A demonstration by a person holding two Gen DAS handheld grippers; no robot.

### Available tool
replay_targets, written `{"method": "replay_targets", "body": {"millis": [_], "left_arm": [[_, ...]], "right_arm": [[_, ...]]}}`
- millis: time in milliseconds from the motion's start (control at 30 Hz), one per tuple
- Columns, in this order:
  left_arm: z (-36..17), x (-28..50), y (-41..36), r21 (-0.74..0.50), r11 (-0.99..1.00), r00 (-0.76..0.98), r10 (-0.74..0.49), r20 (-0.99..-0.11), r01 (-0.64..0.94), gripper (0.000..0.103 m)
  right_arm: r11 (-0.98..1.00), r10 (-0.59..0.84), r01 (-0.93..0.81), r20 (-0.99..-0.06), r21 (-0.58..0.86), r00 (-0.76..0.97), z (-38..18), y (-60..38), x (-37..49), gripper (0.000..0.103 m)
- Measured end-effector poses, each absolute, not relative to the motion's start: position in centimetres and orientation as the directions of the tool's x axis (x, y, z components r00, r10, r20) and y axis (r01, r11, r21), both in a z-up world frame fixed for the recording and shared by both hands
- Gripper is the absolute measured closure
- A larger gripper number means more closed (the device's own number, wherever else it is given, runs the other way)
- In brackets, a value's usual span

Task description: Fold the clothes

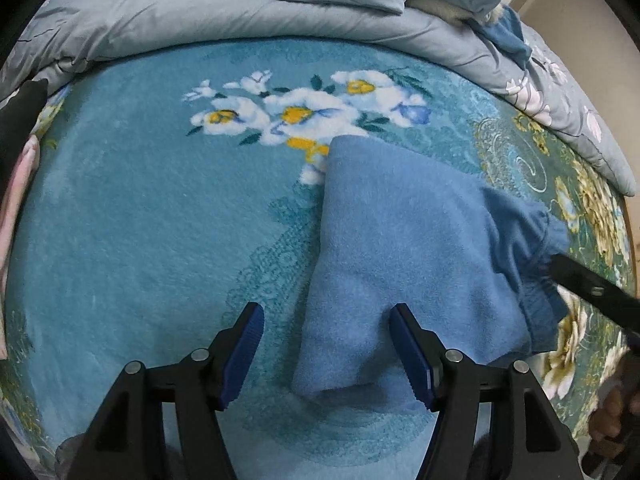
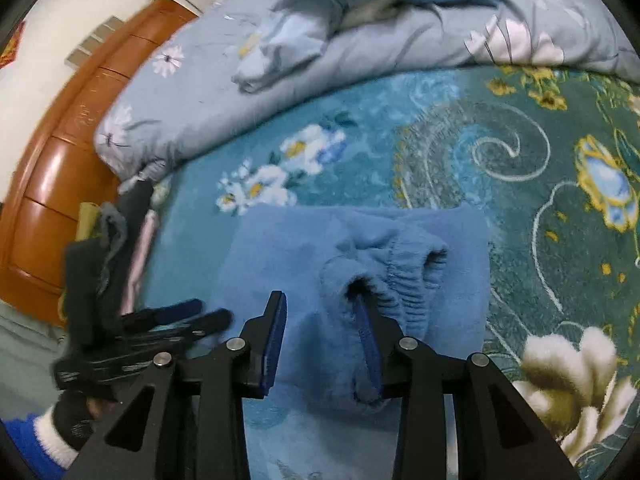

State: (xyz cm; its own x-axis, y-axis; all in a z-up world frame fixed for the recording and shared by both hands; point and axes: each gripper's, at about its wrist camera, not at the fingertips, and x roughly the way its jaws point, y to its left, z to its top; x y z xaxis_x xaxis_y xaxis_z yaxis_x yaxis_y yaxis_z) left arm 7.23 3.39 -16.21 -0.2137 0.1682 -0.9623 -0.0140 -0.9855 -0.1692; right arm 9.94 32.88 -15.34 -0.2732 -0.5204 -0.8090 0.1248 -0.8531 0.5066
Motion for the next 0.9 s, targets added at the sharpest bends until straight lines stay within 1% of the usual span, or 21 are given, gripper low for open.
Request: {"method": "replay_targets", "body": {"millis": [67, 200, 267, 333, 467, 567, 667, 700, 800, 867, 900], "left_arm": [[-15.9, 7.3, 3.1, -0.173, -0.985, -0.221, 0.172, -0.960, -0.012, 0.034], [-15.6, 7.2, 2.7, -0.183, -0.983, -0.227, 0.178, -0.957, 0.000, 0.034], [-15.7, 7.0, 2.7, -0.184, -0.983, -0.223, 0.179, -0.958, 0.005, 0.034], [-15.8, 6.9, 2.8, -0.185, -0.983, -0.222, 0.179, -0.959, 0.005, 0.034], [-16.1, 7.1, 3.0, -0.178, -0.984, -0.212, 0.176, -0.961, -0.008, 0.033], [-16.6, 7.3, 3.1, -0.175, -0.985, -0.196, 0.172, -0.965, -0.004, 0.033], [-16.8, 7.4, 3.0, -0.173, -0.985, -0.193, 0.170, -0.966, -0.001, 0.031], [-16.8, 7.4, 3.0, -0.172, -0.985, -0.192, 0.169, -0.967, -0.001, 0.031], [-16.9, 7.4, 2.9, -0.171, -0.985, -0.190, 0.168, -0.967, 0.002, 0.029], [-16.9, 7.3, 2.8, -0.172, -0.985, -0.190, 0.169, -0.967, 0.003, 0.029], [-16.9, 7.3, 2.8, -0.173, -0.985, -0.190, 0.169, -0.967, 0.003, 0.029]], "right_arm": [[-0.852, -0.519, 0.086, -0.810, 0.517, -0.273, -16.0, 33.5, 9.7, 0.066], [-0.809, -0.571, 0.027, -0.773, 0.588, -0.279, -16.8, 34.7, 9.6, 0.066], [-0.802, -0.579, 0.026, -0.765, 0.597, -0.283, -16.7, 34.9, 9.6, 0.082], [-0.787, -0.594, 0.021, -0.748, 0.616, -0.296, -16.3, 35.4, 9.6, 0.090], [-0.756, -0.587, -0.057, -0.714, 0.652, -0.383, -15.2, 38.7, 9.7, 0.093], [-0.756, -0.574, -0.103, -0.731, 0.646, -0.370, -16.2, 39.6, 9.8, 0.096], [-0.746, -0.586, -0.123, -0.733, 0.654, -0.344, -17.4, 39.7, 9.9, 0.096], [-0.741, -0.593, -0.123, -0.729, 0.660, -0.341, -17.5, 39.6, 10.0, 0.094], [-0.734, -0.606, -0.104, -0.716, 0.671, -0.346, -17.1, 39.6, 10.3, 0.093], [-0.729, -0.618, -0.086, -0.706, 0.679, -0.345, -16.7, 39.9, 10.7, 0.081], [-0.725, -0.625, -0.080, -0.702, 0.684, -0.341, -16.7, 40.0, 10.9, 0.067]]}}
